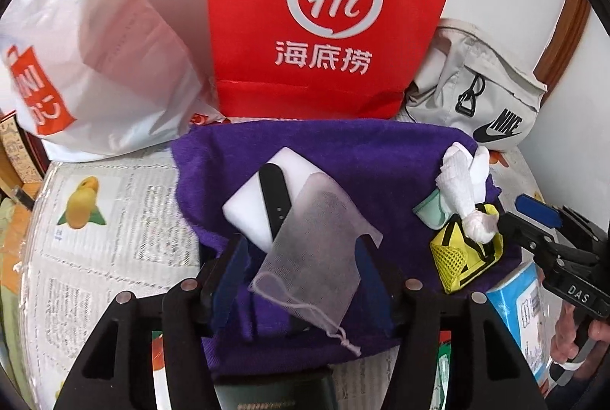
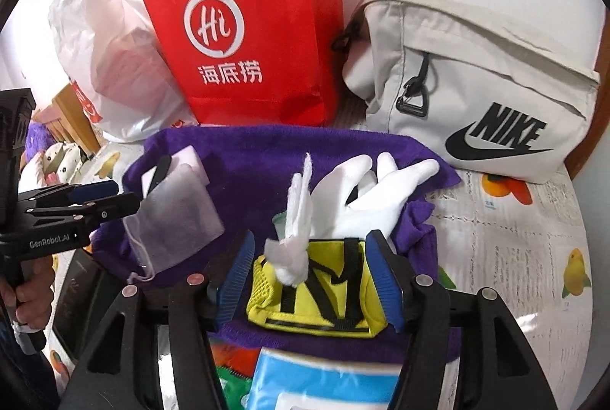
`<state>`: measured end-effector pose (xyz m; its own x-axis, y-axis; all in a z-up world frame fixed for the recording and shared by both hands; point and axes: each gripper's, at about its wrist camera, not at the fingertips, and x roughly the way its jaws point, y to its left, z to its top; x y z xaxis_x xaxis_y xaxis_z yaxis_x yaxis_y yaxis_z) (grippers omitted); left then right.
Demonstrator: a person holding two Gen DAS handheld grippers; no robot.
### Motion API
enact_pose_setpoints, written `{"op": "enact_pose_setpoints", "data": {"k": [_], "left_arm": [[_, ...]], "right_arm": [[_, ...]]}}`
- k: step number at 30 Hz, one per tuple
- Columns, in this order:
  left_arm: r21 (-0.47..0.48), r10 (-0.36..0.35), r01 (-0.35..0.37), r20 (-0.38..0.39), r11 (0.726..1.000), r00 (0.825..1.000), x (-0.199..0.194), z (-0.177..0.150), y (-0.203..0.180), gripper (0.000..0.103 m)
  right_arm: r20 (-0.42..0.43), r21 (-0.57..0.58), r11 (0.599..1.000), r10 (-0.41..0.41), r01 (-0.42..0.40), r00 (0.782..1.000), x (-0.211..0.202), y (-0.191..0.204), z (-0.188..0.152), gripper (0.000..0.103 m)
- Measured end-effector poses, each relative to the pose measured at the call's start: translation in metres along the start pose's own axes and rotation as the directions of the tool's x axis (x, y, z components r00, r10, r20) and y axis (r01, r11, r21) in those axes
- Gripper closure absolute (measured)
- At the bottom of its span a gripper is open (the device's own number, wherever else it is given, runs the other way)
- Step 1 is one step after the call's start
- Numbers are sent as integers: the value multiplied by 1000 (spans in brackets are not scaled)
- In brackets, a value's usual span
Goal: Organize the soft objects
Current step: 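Open the right tool over the glove while the left tool releases the mesh sleeve onto the towel, then move both open tools back over the bed toward the green packets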
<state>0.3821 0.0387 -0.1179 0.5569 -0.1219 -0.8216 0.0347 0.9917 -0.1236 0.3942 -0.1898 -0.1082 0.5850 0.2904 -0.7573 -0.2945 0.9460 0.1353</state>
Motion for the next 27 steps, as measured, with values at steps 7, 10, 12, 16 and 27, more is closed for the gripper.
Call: {"op": "enact_pose_setpoints", "data": {"k": [7,10,12,16,27], "left_arm": [[-20,-1,2,27,1000,1000,-36,-16,6,46],[-27,0,1,49,1000,999,-56,-28,6,46],[-29,2,0,66,1000,998,-70,-37,5,46],[-31,-2,5,100,1000,995,-94,-58,3,46],[-72,-29,36,93,997,995,-121,-120,15,46]], "right_arm": [[55,13,1000,3,-4,998,-41,10,-25,43],[63,34,999,10,-12,998,-56,13,-39,43],[67,51,999,10,-13,998,-69,15,-51,43],[81,73,997,32,-38,996,-94,22,-76,43],[23,45,996,72,-73,997,-121,68,-151,43]]}}
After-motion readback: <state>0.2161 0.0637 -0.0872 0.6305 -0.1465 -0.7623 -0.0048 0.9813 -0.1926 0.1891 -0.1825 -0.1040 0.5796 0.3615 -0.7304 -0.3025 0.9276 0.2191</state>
